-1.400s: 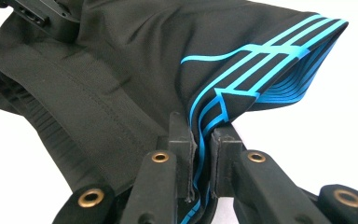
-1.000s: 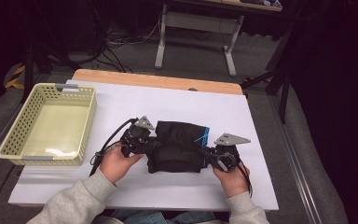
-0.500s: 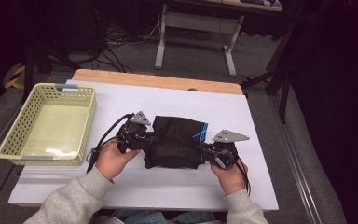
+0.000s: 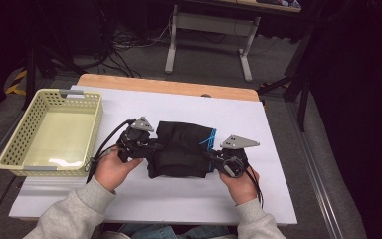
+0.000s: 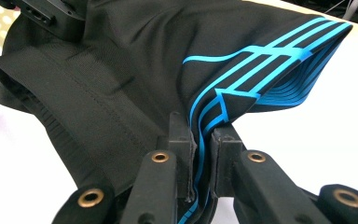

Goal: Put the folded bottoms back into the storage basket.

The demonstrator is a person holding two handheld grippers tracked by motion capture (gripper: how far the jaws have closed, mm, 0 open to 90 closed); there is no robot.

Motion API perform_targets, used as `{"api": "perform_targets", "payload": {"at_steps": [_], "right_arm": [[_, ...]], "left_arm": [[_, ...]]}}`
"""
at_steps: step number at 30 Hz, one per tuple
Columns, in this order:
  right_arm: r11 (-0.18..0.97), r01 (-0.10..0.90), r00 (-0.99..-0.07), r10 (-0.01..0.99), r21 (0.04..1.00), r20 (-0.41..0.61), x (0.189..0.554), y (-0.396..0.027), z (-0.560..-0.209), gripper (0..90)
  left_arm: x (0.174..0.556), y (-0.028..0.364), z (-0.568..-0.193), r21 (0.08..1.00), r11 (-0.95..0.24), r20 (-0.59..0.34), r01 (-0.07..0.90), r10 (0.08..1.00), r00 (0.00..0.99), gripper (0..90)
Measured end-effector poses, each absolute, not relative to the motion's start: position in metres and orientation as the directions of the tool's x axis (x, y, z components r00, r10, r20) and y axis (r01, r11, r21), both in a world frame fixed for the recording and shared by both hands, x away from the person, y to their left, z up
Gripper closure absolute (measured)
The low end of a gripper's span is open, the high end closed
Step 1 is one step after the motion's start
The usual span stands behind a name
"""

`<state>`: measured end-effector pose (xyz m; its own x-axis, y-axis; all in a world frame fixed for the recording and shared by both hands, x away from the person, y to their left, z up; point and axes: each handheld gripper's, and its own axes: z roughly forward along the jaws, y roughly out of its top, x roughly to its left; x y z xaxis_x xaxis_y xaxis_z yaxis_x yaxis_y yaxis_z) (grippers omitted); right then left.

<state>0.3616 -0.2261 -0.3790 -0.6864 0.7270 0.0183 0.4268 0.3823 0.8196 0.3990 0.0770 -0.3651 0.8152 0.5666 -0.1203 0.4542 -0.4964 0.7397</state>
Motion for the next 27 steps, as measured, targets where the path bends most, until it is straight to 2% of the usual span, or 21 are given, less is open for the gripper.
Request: {"api": "perform_targets", "payload": {"at_steps": [16, 27], "right_arm": [[0.396, 0.400, -0.717, 0.697, 0.827, 0.013, 0.375, -0.201, -0.370, 82.2], [0.413, 0.370, -0.754, 0.657, 0.832, 0.009, 0.393, -0.169, -0.362, 82.1]], "left_arm": [[0.399, 0.103, -0.356, 0.748, -0.480, -0.108, 0.459, 0.593, 0.798, 73.0], [0.398, 0.138, -0.343, 0.755, -0.462, -0.086, 0.465, 0.633, 0.769, 73.0]]}}
